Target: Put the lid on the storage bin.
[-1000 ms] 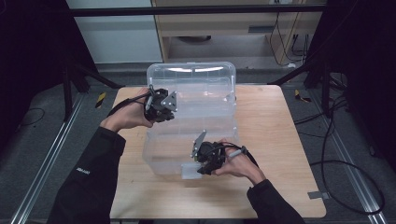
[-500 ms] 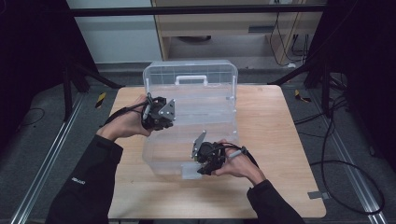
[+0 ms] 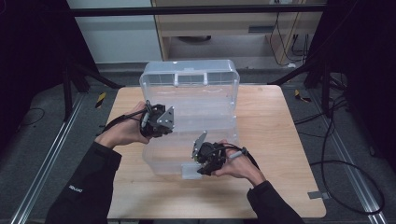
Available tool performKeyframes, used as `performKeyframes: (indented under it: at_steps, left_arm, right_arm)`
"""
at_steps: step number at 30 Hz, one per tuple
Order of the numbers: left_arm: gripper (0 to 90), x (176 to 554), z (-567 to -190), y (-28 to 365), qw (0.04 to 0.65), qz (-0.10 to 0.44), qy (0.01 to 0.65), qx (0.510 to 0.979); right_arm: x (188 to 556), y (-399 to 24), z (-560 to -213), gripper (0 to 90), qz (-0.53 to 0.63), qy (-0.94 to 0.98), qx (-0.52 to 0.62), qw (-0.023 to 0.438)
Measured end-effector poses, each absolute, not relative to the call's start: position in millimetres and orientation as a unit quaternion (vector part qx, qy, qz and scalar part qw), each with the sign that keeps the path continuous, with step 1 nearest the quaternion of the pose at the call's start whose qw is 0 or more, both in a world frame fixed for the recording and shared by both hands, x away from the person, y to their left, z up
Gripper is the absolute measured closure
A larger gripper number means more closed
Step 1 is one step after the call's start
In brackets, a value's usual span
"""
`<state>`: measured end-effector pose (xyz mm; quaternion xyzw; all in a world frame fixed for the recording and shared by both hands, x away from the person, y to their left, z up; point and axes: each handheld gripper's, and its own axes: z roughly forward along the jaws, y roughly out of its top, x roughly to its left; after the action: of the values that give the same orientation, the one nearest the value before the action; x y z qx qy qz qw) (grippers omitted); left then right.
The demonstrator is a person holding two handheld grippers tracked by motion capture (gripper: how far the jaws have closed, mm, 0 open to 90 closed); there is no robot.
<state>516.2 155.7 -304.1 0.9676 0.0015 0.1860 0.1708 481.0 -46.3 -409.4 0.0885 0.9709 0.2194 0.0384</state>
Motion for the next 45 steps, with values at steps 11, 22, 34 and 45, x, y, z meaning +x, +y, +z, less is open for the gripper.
performKeyframes:
  at_steps: [11, 22, 34, 45]
  left_arm:
    - [86.8, 512.2, -307.0, 155.8, 0.172, 0.187, -0.005, 0.967]
    - [86.2, 509.2, -310.4, 157.3, 0.179, 0.178, -0.003, 0.968]
    - [85.5, 508.0, -311.4, 158.6, 0.182, 0.176, 0.000, 0.967]
    - [85.4, 508.5, -312.7, 158.6, 0.190, 0.176, -0.008, 0.966]
  right_arm:
    - [477.7, -49.3, -409.8, 61.6, 0.238, 0.965, 0.104, 0.047]
    - [467.4, -60.7, -398.7, 60.1, 0.300, 0.943, 0.121, 0.076]
    - [459.4, -118.5, -371.0, 79.7, 0.391, 0.888, 0.212, 0.112]
    - [466.9, -157.0, -344.6, 90.0, 0.480, 0.816, 0.281, 0.159]
